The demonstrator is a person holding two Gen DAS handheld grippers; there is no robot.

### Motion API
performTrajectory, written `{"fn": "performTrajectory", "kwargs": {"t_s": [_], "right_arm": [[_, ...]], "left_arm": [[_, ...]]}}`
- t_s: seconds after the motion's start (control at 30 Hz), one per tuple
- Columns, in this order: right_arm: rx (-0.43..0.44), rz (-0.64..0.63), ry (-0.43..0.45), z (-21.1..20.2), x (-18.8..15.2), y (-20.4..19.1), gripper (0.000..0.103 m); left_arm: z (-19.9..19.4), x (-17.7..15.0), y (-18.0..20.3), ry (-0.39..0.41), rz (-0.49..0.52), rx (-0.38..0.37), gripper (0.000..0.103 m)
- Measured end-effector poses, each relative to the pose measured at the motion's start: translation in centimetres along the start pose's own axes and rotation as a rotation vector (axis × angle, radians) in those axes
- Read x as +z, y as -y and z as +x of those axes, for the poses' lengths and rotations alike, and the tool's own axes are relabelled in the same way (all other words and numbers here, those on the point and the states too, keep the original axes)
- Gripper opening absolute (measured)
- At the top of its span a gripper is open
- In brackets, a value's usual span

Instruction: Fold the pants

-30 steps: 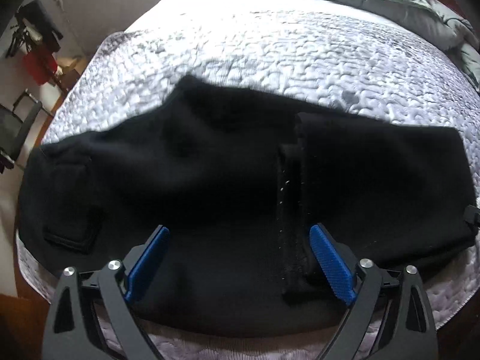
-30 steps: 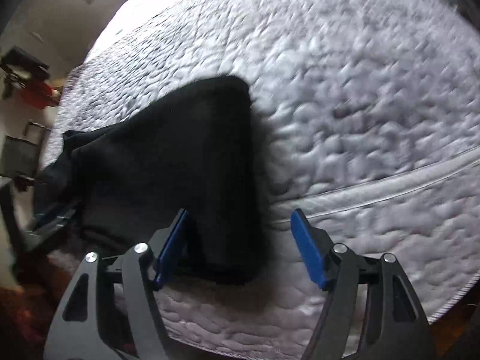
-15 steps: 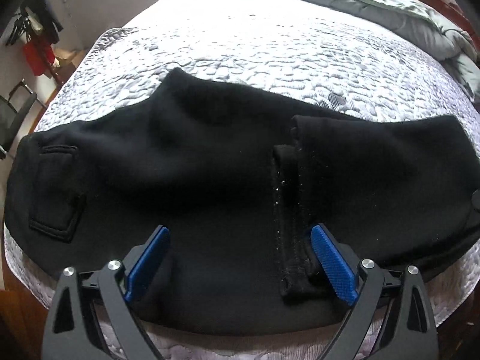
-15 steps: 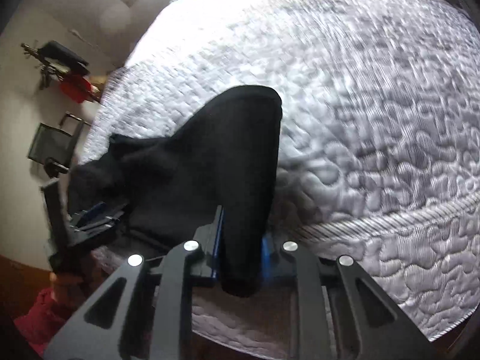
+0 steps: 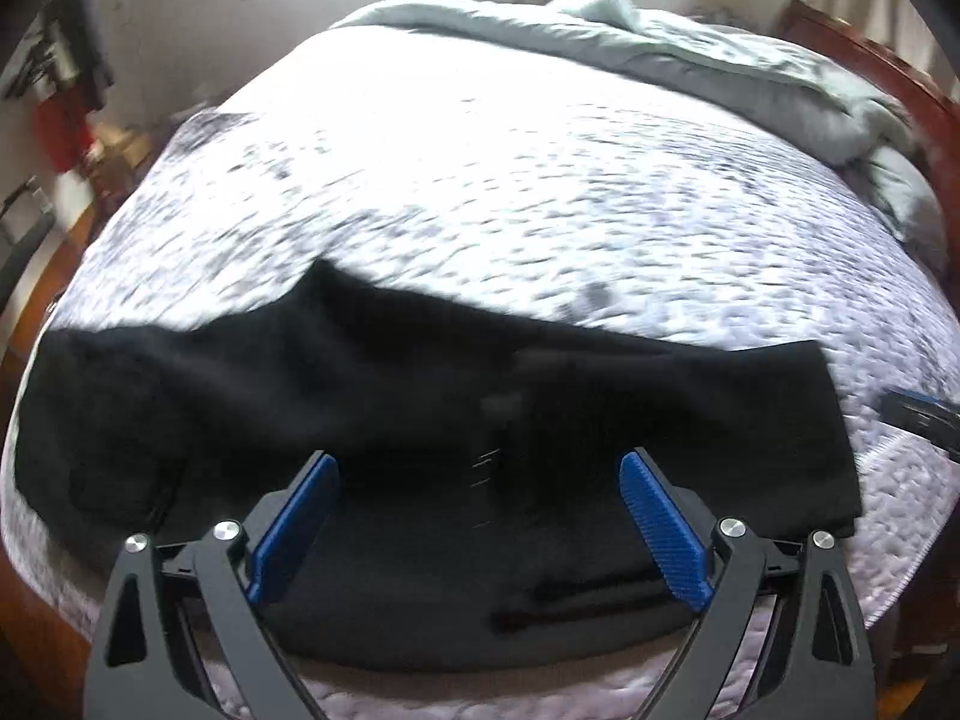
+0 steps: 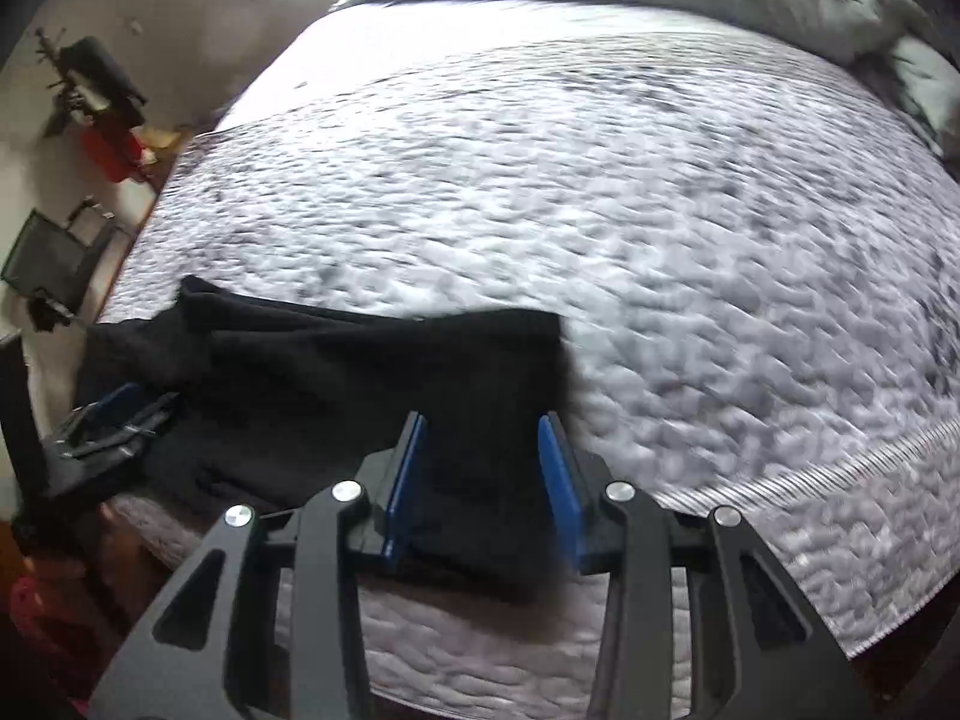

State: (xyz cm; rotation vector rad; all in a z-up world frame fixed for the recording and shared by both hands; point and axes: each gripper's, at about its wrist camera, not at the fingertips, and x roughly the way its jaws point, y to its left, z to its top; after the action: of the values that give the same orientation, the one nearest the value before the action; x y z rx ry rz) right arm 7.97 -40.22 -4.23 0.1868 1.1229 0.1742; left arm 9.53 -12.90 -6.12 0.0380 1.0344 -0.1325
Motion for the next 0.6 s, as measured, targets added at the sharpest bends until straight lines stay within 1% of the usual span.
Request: {"fn": "performTrajectory", "kwargs": {"t_s": [0.03, 0.07, 0.13, 0.17, 0.2, 0.23, 0.27, 0.3, 0.33, 0.37, 0.4, 0.47, 0.53, 0.6], "right_arm": [[0.016, -0.008, -0.009, 0.5, 0.3, -0.7, 0.038], [0.020, -0.023, -0.028, 1.6, 0.8, -1.6, 0.038], [0.012, -0.024, -0.069, 3.6, 1.1, -2.0, 0.037], [0.017, -0.003, -0.101, 4.9, 1.1, -1.5, 0.037], [0.007, 0.019, -0.125, 6.1, 1.1, -1.1, 0.033], [-0.003, 0.032, -0.139, 7.1, 1.1, -0.8, 0.025], [-0.014, 0.063, -0.164, 8.2, 0.7, 0.0, 0.022], [-0.012, 0.085, -0.173, 8.9, 0.5, 0.6, 0.019], [0.002, 0.105, -0.169, 9.2, 0.4, 1.0, 0.019], [0.008, 0.114, -0.165, 9.0, 0.3, 1.1, 0.019], [0.011, 0.114, -0.163, 8.9, 0.2, 1.1, 0.019], [-0.005, 0.099, -0.157, 8.0, 0.1, 0.4, 0.024], [-0.016, 0.091, -0.136, 6.5, -0.1, -0.9, 0.043], [-0.027, 0.053, -0.110, 5.5, -0.2, -2.5, 0.044]], "left_arm": [[0.6, 0.4, 0.8, -0.028, 0.019, -0.023, 0.095], [1.1, 0.3, 1.2, -0.046, 0.022, -0.025, 0.095], [2.8, 0.2, 1.6, -0.091, 0.031, -0.015, 0.095], [3.4, 0.0, 1.7, -0.106, 0.037, -0.003, 0.095], [4.1, -0.4, 1.6, -0.128, 0.044, 0.011, 0.095], [5.6, -0.9, 1.3, -0.179, 0.053, 0.036, 0.095], [6.4, -1.2, 1.0, -0.210, 0.052, 0.045, 0.098], [7.0, -1.6, 0.5, -0.217, 0.032, 0.021, 0.099], [6.8, -1.9, -0.2, -0.189, 0.001, -0.007, 0.099], [6.7, -2.0, -0.3, -0.180, 0.000, -0.011, 0.099], [6.4, -2.0, -0.3, -0.177, 0.010, -0.003, 0.099], [5.7, -2.1, -0.2, -0.172, 0.025, 0.017, 0.097], [4.6, -2.3, -0.6, -0.154, 0.022, 0.013, 0.097], [3.5, -2.5, -1.5, -0.136, 0.014, 0.005, 0.097]]}}
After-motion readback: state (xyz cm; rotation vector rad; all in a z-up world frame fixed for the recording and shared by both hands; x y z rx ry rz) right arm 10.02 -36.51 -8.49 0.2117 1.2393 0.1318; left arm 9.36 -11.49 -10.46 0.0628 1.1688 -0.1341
